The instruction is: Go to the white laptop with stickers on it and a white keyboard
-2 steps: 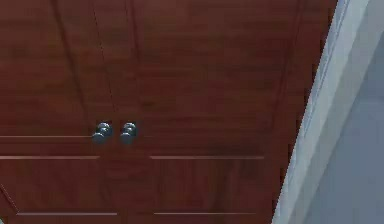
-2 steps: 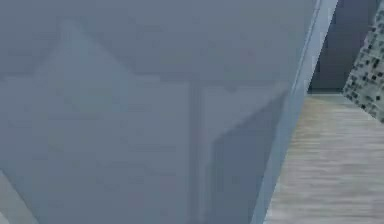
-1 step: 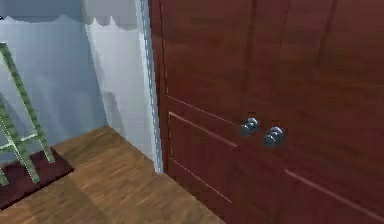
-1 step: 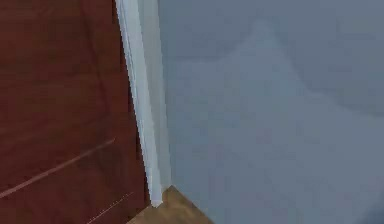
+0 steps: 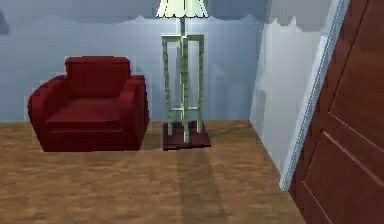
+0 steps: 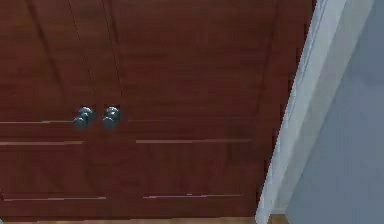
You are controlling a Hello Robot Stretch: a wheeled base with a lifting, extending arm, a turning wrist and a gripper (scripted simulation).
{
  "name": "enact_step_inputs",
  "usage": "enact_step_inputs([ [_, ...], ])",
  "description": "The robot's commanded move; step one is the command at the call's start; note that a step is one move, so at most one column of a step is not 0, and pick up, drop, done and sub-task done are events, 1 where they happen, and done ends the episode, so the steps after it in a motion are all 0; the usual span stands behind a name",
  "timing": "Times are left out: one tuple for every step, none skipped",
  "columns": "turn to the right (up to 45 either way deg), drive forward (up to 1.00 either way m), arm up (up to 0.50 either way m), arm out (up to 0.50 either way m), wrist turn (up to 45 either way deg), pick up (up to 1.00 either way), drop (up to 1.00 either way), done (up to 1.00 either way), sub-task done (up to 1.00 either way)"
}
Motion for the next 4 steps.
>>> enact_step_inputs([
  [-45.0, 0.0, 0.0, 0.0, 0.0, 0.0, 0.0, 0.0, 0.0],
  [-15.0, 0.0, 0.0, 0.0, 0.0, 0.0, 0.0, 0.0, 0.0],
  [0.0, 1.0, 0.0, 0.0, 0.0, 0.0, 0.0, 0.0, 0.0],
  [0.0, 0.25, 0.0, 0.0, 0.0, 0.0, 0.0, 0.0, 0.0],
])
